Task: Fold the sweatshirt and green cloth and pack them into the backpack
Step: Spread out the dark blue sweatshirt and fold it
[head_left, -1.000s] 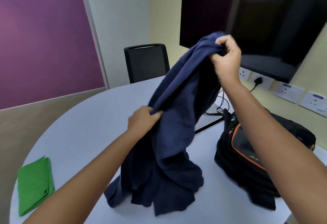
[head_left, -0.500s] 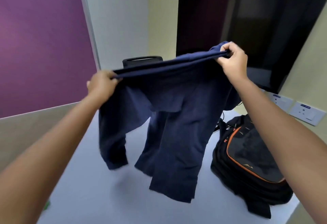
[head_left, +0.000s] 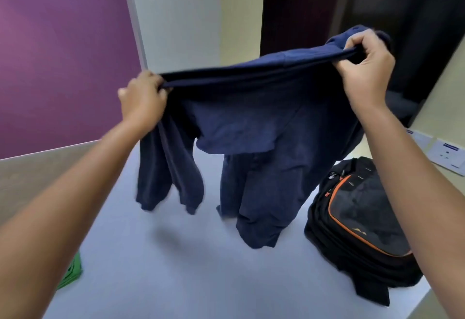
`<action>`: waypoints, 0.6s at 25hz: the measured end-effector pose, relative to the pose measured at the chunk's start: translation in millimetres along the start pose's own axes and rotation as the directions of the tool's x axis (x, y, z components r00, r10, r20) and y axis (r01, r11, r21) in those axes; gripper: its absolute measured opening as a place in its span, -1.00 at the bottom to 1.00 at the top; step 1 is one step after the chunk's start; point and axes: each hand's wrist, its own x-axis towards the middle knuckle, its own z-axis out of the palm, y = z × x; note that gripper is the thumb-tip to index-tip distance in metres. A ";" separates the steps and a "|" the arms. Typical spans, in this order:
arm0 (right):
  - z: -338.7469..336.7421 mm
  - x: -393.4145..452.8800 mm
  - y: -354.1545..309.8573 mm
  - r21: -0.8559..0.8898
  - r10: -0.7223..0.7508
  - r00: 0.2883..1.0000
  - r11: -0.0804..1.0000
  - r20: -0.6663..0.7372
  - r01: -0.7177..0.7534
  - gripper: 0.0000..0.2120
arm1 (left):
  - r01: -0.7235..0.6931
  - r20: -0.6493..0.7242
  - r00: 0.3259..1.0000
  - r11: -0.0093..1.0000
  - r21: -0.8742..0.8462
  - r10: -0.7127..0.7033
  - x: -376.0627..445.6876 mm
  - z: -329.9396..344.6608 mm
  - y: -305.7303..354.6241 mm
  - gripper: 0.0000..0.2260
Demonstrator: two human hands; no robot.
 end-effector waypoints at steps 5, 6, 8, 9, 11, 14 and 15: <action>-3.5 19.2 10.7 -0.196 -0.068 0.997 0.979 -0.020 0.063 -0.87 | -0.327 -0.088 0.928 0.905 0.273 0.362 36.1 -39.6 0.6 -0.72; -1.5 23.2 14.0 -0.193 -0.027 1.000 0.981 0.012 0.029 -0.85 | -0.358 -0.106 0.904 0.870 0.340 0.413 45.6 -45.9 3.4 -0.72; -0.9 33.8 16.2 -0.176 -0.002 0.998 0.984 -0.060 -0.009 -0.82 | -0.353 -0.138 0.900 0.876 0.328 0.414 64.5 -57.1 15.0 -0.74; -2.7 40.1 10.8 -0.201 -0.009 0.992 0.980 -0.123 -0.016 -0.86 | -0.347 -0.135 0.907 0.889 0.298 0.399 70.8 -58.6 18.3 -0.75; -11.1 47.5 2.5 -0.366 -0.080 0.982 0.931 -0.168 0.014 -0.91 | -0.349 -0.079 0.921 0.896 0.274 0.382 74.6 -52.9 16.1 -0.77; -20.6 32.7 6.3 -0.617 -0.140 0.986 0.770 0.088 0.164 -0.83 | -0.334 -0.058 0.930 0.898 0.285 0.364 72.5 -46.6 0.8 -0.76; -20.2 24.4 13.0 -0.562 -0.120 0.977 0.803 0.179 0.201 -0.81 | -0.327 -0.072 0.930 0.900 0.287 0.361 72.7 -47.7 -2.4 -0.76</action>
